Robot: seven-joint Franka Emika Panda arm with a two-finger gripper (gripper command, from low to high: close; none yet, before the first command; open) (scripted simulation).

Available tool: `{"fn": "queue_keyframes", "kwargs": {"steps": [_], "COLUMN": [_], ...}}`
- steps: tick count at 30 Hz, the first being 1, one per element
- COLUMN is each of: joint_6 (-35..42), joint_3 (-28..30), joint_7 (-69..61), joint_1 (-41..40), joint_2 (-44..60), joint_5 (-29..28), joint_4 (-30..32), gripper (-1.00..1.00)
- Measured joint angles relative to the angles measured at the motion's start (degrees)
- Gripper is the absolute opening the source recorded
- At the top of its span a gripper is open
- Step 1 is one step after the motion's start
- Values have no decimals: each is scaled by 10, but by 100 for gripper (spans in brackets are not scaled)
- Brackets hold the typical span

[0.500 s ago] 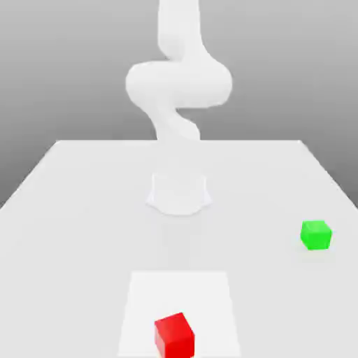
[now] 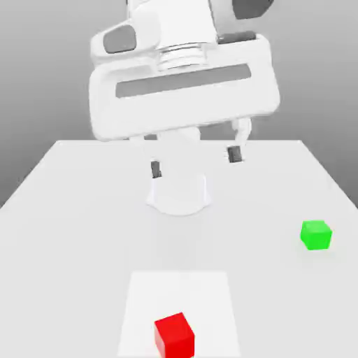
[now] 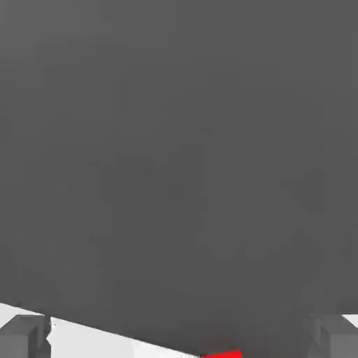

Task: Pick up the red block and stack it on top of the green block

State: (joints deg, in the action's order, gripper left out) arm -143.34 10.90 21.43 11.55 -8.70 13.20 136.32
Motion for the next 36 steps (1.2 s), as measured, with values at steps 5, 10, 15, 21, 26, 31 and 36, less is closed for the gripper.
{"fn": "queue_keyframes", "kwargs": {"steps": [5, 10, 15, 21, 26, 31, 36], "joint_6": [-37, -79, -148, -175, -148, -96, -93], "joint_3": [1, 9, -3, -18, -5, -27, -115], "joint_7": [-43, -57, -76, -86, -74, -101, -200], "joint_1": [6, 6, -5, -16, -7, 34, 94], "joint_2": [99, 188, 283, 318, 284, 203, 152], "joint_5": [2, -39, -37, -23, -40, -68, -72], "joint_4": [14, 30, 26, 20, 26, 60, 114], "gripper": [0, 0, 0, -100, -100, -100, -100]}}
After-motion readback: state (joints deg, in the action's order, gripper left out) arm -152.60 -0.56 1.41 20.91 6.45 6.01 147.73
